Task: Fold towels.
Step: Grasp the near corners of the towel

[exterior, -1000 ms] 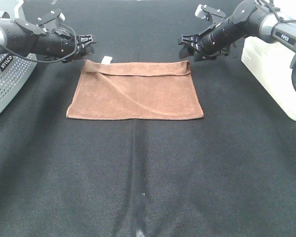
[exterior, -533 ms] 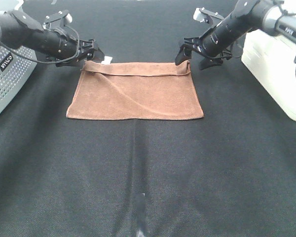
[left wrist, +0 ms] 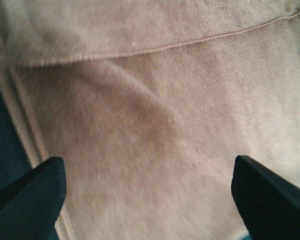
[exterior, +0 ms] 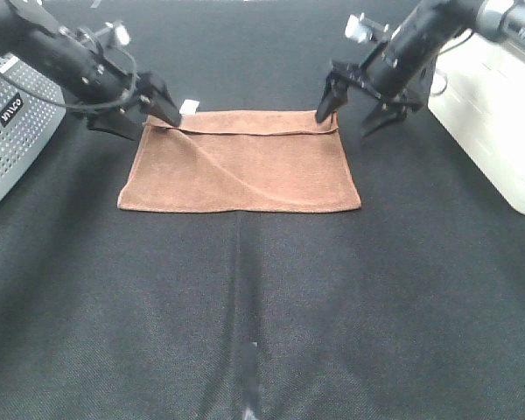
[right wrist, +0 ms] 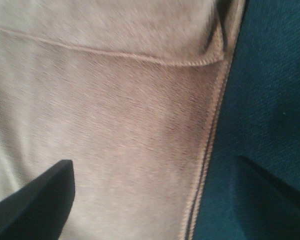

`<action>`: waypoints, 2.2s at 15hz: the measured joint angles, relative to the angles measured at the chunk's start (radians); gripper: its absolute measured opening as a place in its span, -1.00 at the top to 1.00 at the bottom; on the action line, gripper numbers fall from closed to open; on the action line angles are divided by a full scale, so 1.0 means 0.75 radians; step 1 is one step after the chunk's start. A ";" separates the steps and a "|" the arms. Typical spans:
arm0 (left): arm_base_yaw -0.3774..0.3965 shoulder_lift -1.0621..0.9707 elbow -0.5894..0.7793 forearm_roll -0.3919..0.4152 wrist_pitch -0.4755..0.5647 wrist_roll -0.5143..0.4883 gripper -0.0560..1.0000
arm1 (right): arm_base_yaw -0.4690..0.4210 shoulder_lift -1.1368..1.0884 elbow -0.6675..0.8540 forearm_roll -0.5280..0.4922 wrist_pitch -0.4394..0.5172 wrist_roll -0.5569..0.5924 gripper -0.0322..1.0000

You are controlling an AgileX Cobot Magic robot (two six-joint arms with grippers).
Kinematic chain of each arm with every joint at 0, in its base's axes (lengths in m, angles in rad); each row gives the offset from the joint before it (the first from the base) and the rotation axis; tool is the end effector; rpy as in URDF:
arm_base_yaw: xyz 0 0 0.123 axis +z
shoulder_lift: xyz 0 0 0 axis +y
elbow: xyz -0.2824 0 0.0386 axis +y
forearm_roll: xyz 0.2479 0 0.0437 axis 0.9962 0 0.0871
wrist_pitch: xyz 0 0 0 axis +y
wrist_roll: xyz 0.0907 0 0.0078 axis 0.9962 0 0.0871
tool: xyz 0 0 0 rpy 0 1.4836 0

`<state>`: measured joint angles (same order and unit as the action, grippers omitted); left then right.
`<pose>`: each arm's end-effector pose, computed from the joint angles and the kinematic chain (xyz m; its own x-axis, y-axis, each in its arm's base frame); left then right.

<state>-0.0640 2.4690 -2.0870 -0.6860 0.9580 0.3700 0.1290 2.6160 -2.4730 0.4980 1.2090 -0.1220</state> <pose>0.5204 -0.0807 0.1465 -0.9188 -0.0011 -0.3946 0.2125 0.8413 -0.4971 0.5334 0.1102 0.1627 -0.9473 -0.0615 -0.3144 -0.2034 0.8737 0.4419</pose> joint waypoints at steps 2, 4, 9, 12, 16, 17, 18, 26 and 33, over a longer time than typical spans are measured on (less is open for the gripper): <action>0.015 -0.020 0.000 0.016 0.091 -0.095 -0.71 | 0.000 -0.051 0.004 0.000 0.000 0.033 -0.58; 0.015 -0.043 0.024 0.061 0.140 -0.181 -0.71 | 0.000 -0.137 0.092 -0.027 0.000 0.044 -0.55; 0.024 -0.288 0.547 0.103 -0.075 -0.272 -0.71 | 0.000 -0.316 0.529 -0.123 0.003 0.041 -0.54; 0.059 -0.341 0.697 0.141 -0.179 -0.281 -0.71 | 0.000 -0.327 0.653 -0.128 0.004 0.033 -0.54; 0.052 -0.340 0.703 0.105 -0.235 -0.283 -0.71 | 0.000 -0.327 0.707 -0.121 -0.052 0.007 -0.54; 0.049 -0.331 0.703 0.095 -0.240 -0.283 -0.71 | 0.000 -0.327 0.724 -0.117 -0.059 -0.012 -0.54; 0.043 -0.325 0.705 0.093 -0.260 -0.283 -0.71 | 0.000 -0.327 0.732 -0.112 -0.060 -0.037 -0.54; -0.032 -0.239 0.691 0.045 -0.325 -0.276 -0.66 | -0.001 -0.235 0.739 0.052 -0.087 -0.108 -0.52; -0.064 -0.192 0.665 0.039 -0.324 -0.269 0.56 | -0.003 -0.192 0.740 0.135 -0.097 -0.131 0.79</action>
<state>-0.1120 2.3250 -1.5880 -0.6570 0.7150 0.1680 0.1270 2.4720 -1.9180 0.5990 1.1360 -0.2200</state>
